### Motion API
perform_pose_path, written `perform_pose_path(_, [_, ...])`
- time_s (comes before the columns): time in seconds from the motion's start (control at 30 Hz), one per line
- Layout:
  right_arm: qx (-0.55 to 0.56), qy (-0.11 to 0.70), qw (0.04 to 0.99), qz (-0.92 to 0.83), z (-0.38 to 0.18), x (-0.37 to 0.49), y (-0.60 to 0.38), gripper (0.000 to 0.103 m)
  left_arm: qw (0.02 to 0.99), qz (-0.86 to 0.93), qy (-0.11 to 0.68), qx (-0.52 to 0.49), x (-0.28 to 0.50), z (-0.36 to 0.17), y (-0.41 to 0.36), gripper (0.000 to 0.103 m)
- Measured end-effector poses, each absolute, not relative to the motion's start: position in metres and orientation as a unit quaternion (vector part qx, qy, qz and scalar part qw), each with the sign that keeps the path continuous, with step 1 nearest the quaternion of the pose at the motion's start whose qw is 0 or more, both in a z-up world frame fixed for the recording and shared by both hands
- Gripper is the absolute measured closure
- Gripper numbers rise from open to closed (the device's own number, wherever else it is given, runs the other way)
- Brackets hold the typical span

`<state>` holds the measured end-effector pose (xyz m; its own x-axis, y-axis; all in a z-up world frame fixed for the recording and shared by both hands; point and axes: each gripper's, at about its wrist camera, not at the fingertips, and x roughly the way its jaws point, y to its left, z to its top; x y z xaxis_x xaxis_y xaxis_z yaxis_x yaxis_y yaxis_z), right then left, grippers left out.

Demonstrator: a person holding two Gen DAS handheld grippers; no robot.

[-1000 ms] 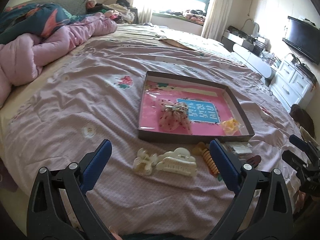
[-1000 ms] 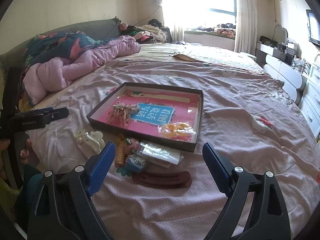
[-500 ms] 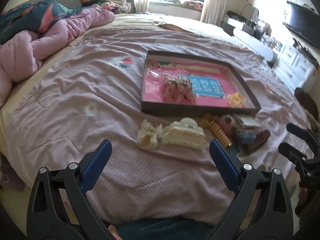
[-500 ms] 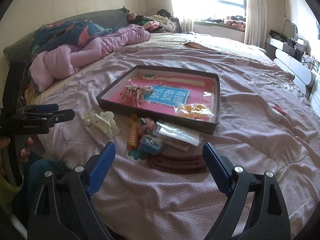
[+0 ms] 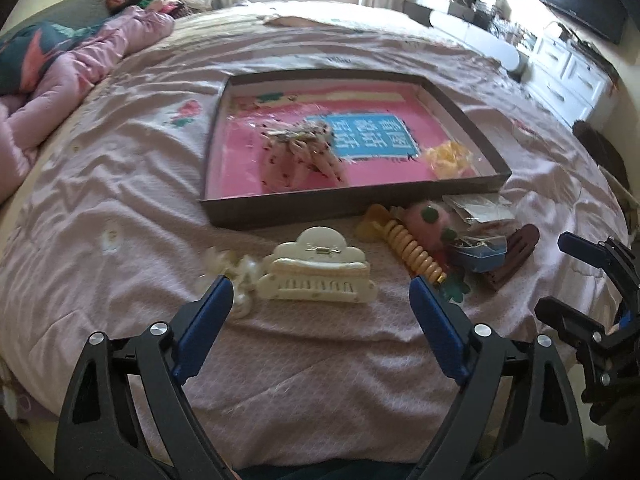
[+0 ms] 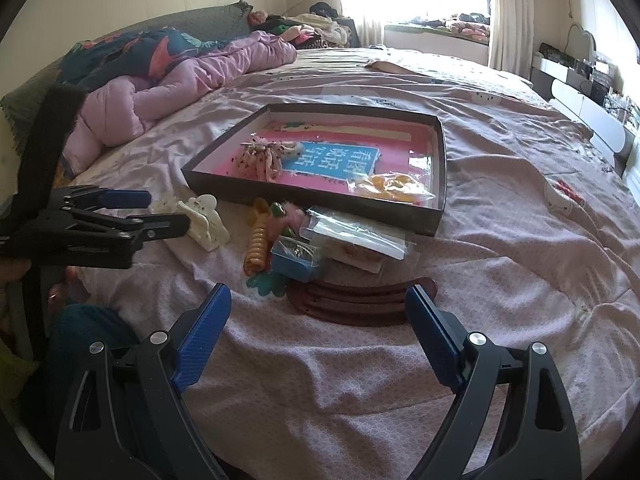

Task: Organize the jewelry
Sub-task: 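Grasp the cream claw clip with the left gripper while the right grasps the small blue box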

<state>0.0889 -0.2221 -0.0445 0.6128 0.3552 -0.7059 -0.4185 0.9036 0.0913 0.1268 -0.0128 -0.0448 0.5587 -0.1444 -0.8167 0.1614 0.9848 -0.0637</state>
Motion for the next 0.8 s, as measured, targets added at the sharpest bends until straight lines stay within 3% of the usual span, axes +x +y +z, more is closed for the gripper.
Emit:
perform_pose_path(0.37, [-0.035, 0.396, 0.892, 0.215, -0.058, 0.103, -0.211, 0.018, 0.861, -0.093, 0.5, 0.016, 0.158, -0.064, -0.021, 0.026])
perform_pose_path(0.5, [-0.035, 0.4, 0.89, 0.218, -0.065, 0.112, -0.205, 0.031, 0.86, -0.089, 0.501, 0.023, 0.163, -0.068, -0.021, 0.034])
perform_pose_path(0.6, [-0.029, 0.407, 0.887, 0.217, -0.07, 0.12, -0.202, 0.04, 0.862, -0.088, 0.499, 0.024, 0.165, -0.068, -0.02, 0.046])
perform_pose_path(0.8, [-0.006, 0.414, 0.883, 0.222, -0.076, 0.133, -0.199, 0.054, 0.866, -0.097, 0.49, 0.01, 0.165, -0.064, -0.017, 0.05])
